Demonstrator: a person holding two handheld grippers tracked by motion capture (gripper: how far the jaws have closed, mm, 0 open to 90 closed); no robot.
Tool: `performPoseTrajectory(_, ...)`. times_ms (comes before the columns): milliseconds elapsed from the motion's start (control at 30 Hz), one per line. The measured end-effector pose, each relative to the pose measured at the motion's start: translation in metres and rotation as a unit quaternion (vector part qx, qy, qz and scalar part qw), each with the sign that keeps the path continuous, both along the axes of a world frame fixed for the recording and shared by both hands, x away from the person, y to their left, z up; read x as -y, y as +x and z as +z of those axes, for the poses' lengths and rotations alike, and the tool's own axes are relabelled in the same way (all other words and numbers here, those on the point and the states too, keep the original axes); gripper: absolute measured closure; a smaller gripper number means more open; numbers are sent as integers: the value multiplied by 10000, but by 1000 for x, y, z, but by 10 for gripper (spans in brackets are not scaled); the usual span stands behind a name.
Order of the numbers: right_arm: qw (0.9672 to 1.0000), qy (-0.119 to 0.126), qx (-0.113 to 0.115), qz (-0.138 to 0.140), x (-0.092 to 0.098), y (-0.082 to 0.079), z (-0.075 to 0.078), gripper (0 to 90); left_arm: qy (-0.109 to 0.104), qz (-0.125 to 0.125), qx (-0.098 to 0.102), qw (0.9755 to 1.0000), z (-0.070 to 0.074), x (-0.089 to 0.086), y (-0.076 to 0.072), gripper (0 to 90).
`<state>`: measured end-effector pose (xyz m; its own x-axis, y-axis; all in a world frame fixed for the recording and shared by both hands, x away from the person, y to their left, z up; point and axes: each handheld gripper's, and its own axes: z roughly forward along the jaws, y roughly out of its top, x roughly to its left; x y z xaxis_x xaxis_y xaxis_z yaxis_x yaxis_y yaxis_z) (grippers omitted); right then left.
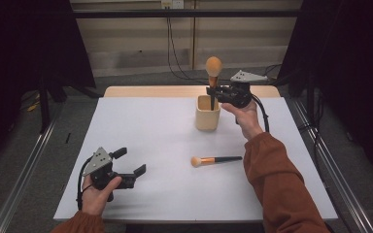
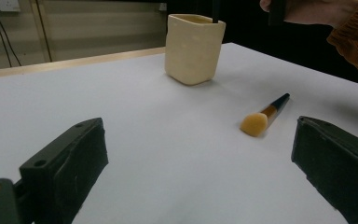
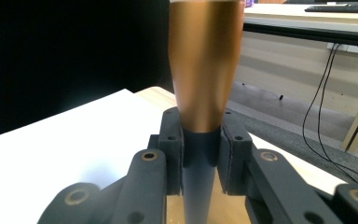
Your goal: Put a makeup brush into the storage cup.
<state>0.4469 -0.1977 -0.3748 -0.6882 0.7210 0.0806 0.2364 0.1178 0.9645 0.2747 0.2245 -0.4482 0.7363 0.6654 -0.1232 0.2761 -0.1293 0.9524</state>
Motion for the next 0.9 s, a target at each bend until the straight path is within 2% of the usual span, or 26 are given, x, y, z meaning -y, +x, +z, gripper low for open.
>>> performPoseTrajectory(200, 10000, -12, -31, -3, -1, 0, -7, 749, 15, 7, 68, 10000, 1, -1, 0, 33)
performPoseTrajectory(267, 10000, -31, -60, -19, -1, 0, -11, 749, -45, -3, 69, 10000, 2, -1, -1, 36)
performPoseTrajectory(900, 9997, -51, -209, -84, 1, 2, -36, 748, 11, 36, 160, 9999, 2, -3, 0, 36)
